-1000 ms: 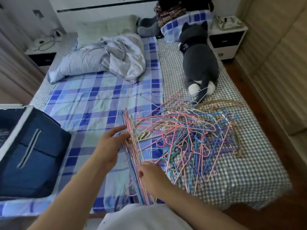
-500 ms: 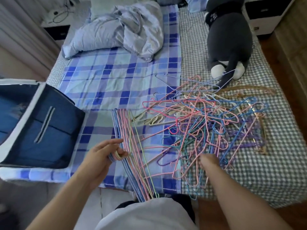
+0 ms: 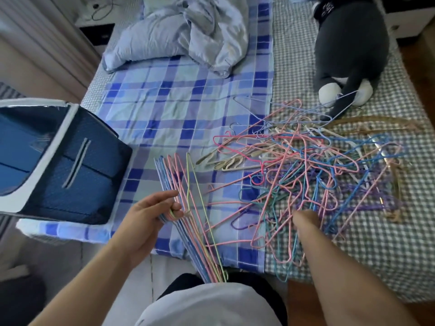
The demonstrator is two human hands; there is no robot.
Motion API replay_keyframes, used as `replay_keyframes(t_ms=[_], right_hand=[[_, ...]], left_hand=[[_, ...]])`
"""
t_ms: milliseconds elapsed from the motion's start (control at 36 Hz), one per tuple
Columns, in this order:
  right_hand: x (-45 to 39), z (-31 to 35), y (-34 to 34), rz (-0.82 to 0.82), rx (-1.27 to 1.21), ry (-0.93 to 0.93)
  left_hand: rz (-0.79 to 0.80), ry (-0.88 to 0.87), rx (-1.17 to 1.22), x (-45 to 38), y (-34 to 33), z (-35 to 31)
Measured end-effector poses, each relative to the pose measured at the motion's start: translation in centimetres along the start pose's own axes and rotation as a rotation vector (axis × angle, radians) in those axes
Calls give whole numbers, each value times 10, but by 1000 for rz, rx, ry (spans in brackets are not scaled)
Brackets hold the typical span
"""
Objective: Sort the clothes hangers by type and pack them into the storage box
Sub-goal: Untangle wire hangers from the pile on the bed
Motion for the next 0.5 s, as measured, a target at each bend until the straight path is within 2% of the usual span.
replay_keyframes(t_ms=[111, 250, 333, 417, 500], right_hand=[[12, 8, 2, -21, -37, 24], [50, 9, -27, 227, -407, 31], [89, 25, -21, 254, -389, 263], [128, 49, -2, 156, -136, 578], [170, 77, 11, 182, -12, 833]], left_hand=[[-4, -2, -12, 0, 1, 2], [-39, -9, -34, -10, -1, 7], [-37, -36, -44, -14, -13, 6], [-18, -56, -22, -11, -22, 1], [-13, -82, -6, -10, -30, -9]])
Point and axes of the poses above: each hand's wrist, its own x-axis away from the middle knuckle, its own y-axis out of the back of the hand, z = x × y, the point moved 4 cm from there along -x, towards the middle knuckle, and after that the axes turned 6 degrees about y, right-handed, at the moved point
